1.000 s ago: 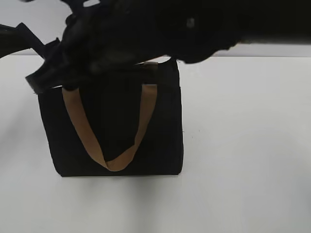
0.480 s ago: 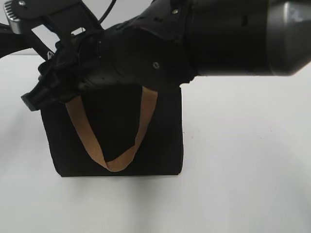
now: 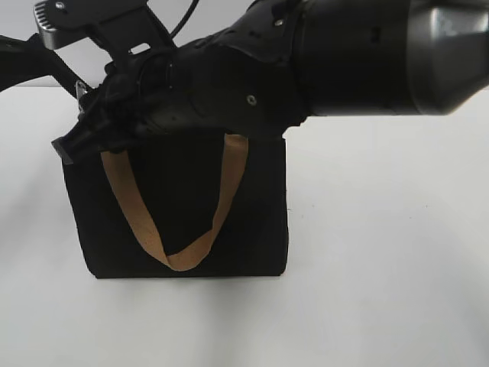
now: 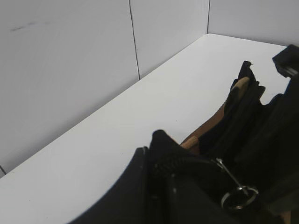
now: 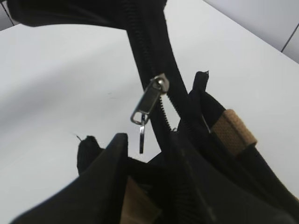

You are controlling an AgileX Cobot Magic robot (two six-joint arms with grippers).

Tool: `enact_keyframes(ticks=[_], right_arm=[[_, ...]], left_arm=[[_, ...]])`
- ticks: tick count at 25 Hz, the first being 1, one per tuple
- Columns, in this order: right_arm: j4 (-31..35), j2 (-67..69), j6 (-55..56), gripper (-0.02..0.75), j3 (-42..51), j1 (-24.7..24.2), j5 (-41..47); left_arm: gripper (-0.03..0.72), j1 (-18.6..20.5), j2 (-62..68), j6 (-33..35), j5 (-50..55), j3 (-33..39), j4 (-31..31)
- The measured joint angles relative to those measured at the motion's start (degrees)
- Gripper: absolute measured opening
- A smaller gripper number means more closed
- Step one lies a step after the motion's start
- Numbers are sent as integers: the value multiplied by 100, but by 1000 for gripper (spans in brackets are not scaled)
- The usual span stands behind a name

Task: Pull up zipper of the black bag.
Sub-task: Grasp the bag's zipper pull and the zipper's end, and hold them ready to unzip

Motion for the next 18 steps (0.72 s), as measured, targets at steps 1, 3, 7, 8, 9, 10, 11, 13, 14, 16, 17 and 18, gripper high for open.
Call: enact_keyframes(ticks=[1,3,7,8,9,10,11,13,14,16,17,18], right_arm=[[0,0,21,219,0,0,-6],[0,4,41,218,0,0,-51],[20,119,164,218,-54,0,-114],[50,139,183,218,-61,0,-122],[77,152,189,218,-65,0,-134],[91,165,194,218,-65,0,-146],[97,165,201,218,-65,0,-152],[106,165,207,218,-65,0,-154],[109,165,215,218,-65,0,-159],[114,165,220,218,-65,0,-159],[113,165,242,218,-65,0,-159],[113,165,262,218,-65,0,-159]], left_arm=[[23,0,0,0,-2,0,5],[23,0,0,0,-7,0,5],[23,0,0,0,-14,0,5],[23,0,0,0,-21,0,5],[23,0,0,0,-21,0,5],[23,0,0,0,-21,0,5],[23,0,0,0,-23,0,5],[23,0,0,0,-43,0,5],[23,0,0,0,-57,0,5],[23,0,0,0,-69,0,5],[23,0,0,0,-82,0,5],[23,0,0,0,-89,0,5]])
